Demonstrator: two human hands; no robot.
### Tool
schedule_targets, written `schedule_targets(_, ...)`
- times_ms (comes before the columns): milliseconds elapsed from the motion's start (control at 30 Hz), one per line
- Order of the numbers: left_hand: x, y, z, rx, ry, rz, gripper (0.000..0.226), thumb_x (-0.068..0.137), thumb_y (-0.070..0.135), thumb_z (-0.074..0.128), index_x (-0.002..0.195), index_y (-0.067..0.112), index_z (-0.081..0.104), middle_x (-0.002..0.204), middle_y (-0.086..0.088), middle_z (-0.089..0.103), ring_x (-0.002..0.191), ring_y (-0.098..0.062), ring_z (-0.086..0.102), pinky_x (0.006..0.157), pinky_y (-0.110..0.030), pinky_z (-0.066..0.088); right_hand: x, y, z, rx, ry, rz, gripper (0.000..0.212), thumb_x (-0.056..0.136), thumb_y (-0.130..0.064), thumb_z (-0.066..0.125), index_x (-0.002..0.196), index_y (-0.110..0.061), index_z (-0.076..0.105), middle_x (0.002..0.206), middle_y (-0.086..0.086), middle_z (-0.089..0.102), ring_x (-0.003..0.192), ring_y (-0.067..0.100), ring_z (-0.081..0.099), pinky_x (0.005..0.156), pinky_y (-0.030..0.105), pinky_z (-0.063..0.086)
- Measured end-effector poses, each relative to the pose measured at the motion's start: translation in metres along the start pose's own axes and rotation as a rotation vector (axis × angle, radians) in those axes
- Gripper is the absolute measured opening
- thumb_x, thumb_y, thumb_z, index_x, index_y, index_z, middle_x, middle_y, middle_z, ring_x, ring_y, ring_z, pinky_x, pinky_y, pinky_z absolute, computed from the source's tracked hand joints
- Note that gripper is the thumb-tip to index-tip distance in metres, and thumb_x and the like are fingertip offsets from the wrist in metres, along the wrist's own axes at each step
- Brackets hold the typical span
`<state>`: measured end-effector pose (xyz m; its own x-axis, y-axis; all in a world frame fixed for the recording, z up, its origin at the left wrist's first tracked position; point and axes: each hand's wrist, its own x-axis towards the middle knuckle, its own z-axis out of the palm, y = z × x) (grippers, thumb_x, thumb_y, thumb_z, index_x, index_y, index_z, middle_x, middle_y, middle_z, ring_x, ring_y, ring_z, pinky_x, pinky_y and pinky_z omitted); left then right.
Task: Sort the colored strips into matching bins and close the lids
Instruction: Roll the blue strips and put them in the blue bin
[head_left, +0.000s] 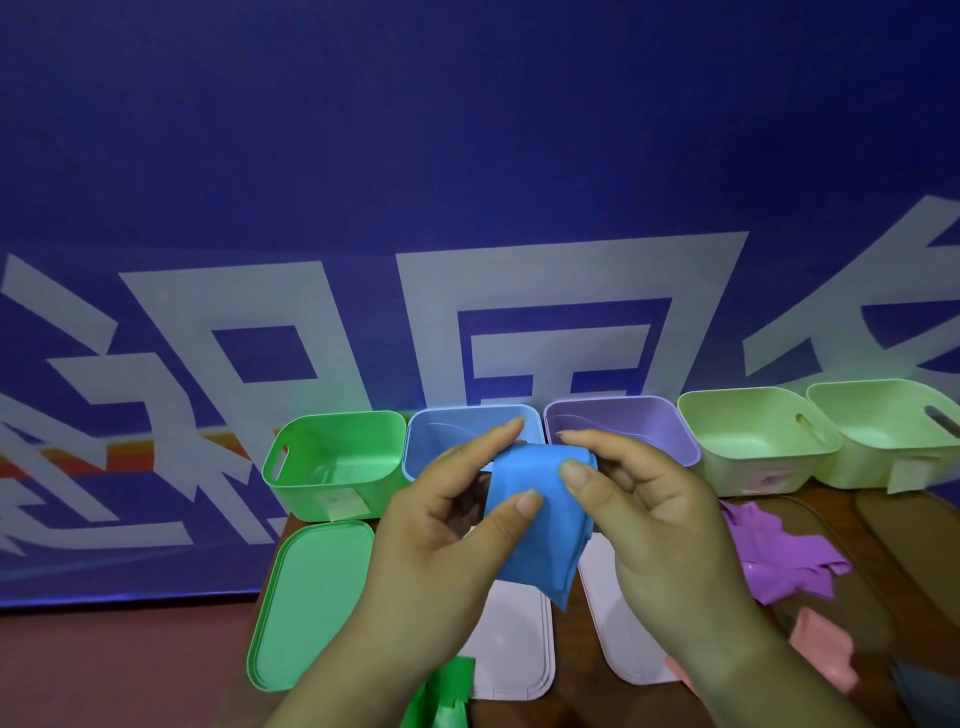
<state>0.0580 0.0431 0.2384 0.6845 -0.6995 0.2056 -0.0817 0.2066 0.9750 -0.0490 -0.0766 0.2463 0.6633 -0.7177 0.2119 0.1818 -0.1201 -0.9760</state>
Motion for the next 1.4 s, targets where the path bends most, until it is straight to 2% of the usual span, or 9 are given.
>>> schedule_targets(133, 0.001, 0.001, 0.000, 0.009, -0.010, 0.016, 0.053, 0.071, 0.028, 0.077, 0.122, 0.038, 0.068, 0.121, -0.007, 0.068, 0.110, -0.033, 0.065, 0.100, -0.056, 0.049, 0.001, -0.003, 0.001, -0.005, 0.014, 0.008, 0.027, 0.073, -0.038, 0.065, 0.098, -0.029, 0.072, 0.091, -0.014, 0.076, 0.089, 0.006, 0.071, 0.072, 0.016, 0.055)
schedule_targets(400, 0.002, 0.001, 0.002, -0.012, -0.017, -0.008, 0.053, 0.071, 0.030, 0.078, 0.122, 0.037, 0.067, 0.119, -0.012, 0.068, 0.108, -0.040, 0.063, 0.099, -0.058, 0.049, 0.000, 0.001, 0.001, -0.036, 0.037, 0.033, 0.029, 0.073, -0.043, 0.065, 0.095, -0.027, 0.074, 0.090, -0.010, 0.077, 0.087, 0.010, 0.072, 0.072, 0.024, 0.058)
schedule_targets(533, 0.002, 0.001, 0.002, -0.036, -0.009, -0.022, 0.052, 0.070, 0.029, 0.078, 0.120, 0.037, 0.069, 0.119, -0.011, 0.069, 0.107, -0.033, 0.066, 0.095, -0.048, 0.053, 0.000, 0.002, 0.001, -0.058, 0.031, 0.040, 0.032, 0.072, -0.048, 0.063, 0.095, -0.029, 0.074, 0.091, -0.011, 0.076, 0.089, 0.010, 0.072, 0.073, 0.027, 0.059)
schedule_targets(700, 0.001, 0.004, 0.002, -0.050, -0.013, -0.054, 0.046, 0.078, 0.013, 0.080, 0.116, 0.036, 0.071, 0.113, -0.006, 0.073, 0.103, -0.024, 0.069, 0.086, -0.034, 0.054, 0.000, 0.002, 0.000, -0.065, 0.013, 0.020, 0.033, 0.074, -0.047, 0.064, 0.102, -0.031, 0.072, 0.097, -0.014, 0.073, 0.094, 0.009, 0.070, 0.074, 0.024, 0.058)
schedule_targets(767, 0.001, 0.007, 0.002, -0.065, -0.005, -0.064, 0.043, 0.077, 0.014, 0.074, 0.115, 0.033, 0.072, 0.111, -0.003, 0.074, 0.102, -0.020, 0.071, 0.083, -0.028, 0.055, -0.002, 0.002, 0.001, -0.053, -0.009, 0.006, 0.033, 0.073, -0.045, 0.065, 0.103, -0.033, 0.070, 0.099, -0.017, 0.072, 0.095, 0.007, 0.070, 0.073, 0.020, 0.057)
schedule_targets(900, 0.001, 0.016, 0.003, -0.028, -0.003, -0.042, 0.041, 0.076, 0.014, 0.066, 0.116, 0.024, 0.069, 0.105, 0.013, 0.075, 0.095, -0.004, 0.071, 0.074, -0.013, 0.053, -0.005, 0.003, 0.001, -0.020, -0.062, -0.031, 0.031, 0.078, -0.035, 0.071, 0.109, -0.033, 0.069, 0.106, -0.010, 0.073, 0.100, 0.015, 0.070, 0.077, 0.026, 0.059)
schedule_targets(1067, 0.001, 0.017, 0.003, -0.023, 0.030, -0.039, 0.040, 0.076, 0.026, 0.067, 0.116, 0.026, 0.070, 0.109, 0.010, 0.074, 0.100, -0.009, 0.070, 0.076, -0.018, 0.054, -0.005, 0.005, 0.001, -0.049, -0.096, -0.078, 0.037, 0.075, -0.045, 0.074, 0.111, -0.043, 0.067, 0.111, -0.006, 0.071, 0.102, 0.022, 0.069, 0.080, 0.038, 0.060)
schedule_targets(1300, 0.000, 0.017, 0.004, -0.012, 0.041, -0.024, 0.039, 0.075, 0.029, 0.066, 0.114, 0.026, 0.070, 0.108, 0.012, 0.074, 0.098, -0.007, 0.070, 0.073, -0.017, 0.054, -0.005, 0.009, -0.001, -0.038, -0.101, -0.091, 0.035, 0.077, -0.028, 0.074, 0.109, -0.041, 0.068, 0.108, -0.008, 0.073, 0.102, 0.021, 0.069, 0.081, 0.038, 0.061)
schedule_targets(1400, 0.000, 0.020, 0.004, -0.006, 0.025, -0.026, 0.041, 0.077, 0.026, 0.066, 0.118, 0.025, 0.068, 0.109, 0.013, 0.074, 0.098, -0.006, 0.070, 0.074, -0.016, 0.054, -0.004, 0.008, -0.001, -0.012, -0.098, -0.065, 0.033, 0.077, -0.030, 0.074, 0.108, -0.040, 0.069, 0.107, -0.005, 0.073, 0.101, 0.020, 0.070, 0.080, 0.034, 0.060)
